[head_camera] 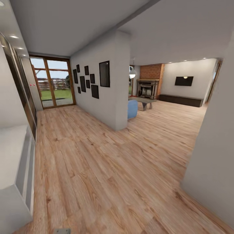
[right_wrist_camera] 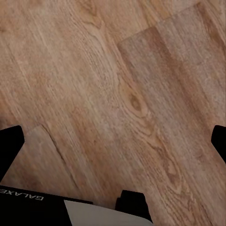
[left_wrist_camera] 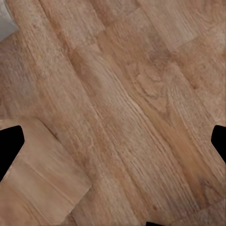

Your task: Move the two storage containers from the living room to the garage. In the garage, place one container on the floor and stack the other container on top of it (either order is fine).

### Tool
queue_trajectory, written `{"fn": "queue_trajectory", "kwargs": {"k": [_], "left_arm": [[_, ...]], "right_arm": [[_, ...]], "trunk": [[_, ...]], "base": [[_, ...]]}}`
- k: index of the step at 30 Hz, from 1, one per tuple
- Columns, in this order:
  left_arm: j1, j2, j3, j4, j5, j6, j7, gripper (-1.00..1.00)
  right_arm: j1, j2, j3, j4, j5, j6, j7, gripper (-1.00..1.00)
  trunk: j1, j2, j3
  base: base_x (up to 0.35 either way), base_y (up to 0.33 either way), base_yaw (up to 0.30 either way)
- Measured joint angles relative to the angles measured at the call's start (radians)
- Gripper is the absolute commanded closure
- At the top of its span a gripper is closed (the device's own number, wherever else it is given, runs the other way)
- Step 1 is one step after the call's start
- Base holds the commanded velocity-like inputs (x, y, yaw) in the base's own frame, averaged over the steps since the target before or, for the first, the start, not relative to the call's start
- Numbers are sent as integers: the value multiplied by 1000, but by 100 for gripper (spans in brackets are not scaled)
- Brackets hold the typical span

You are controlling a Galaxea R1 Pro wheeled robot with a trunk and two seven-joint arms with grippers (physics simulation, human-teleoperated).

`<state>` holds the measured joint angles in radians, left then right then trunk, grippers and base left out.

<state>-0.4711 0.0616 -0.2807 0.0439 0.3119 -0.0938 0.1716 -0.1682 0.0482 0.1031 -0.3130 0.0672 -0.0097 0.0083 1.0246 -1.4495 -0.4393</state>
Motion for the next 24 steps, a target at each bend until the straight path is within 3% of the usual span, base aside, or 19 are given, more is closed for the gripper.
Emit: {"fn": "queue_trajectory", "kwargs": {"k": [10,24], "left_arm": [[0,-1,-1,0,-1,0,-1,-100],[8,-9,-1,-1,-1,0,3,-100]], "right_arm": [[0,-3,-1,0,0,0,0,-100],[-10,-5,0,5,2,-3,0,-100]], "trunk": [[0,0,0],[0,0,0]], "base": [[277,151,1],[0,0,0]]}}
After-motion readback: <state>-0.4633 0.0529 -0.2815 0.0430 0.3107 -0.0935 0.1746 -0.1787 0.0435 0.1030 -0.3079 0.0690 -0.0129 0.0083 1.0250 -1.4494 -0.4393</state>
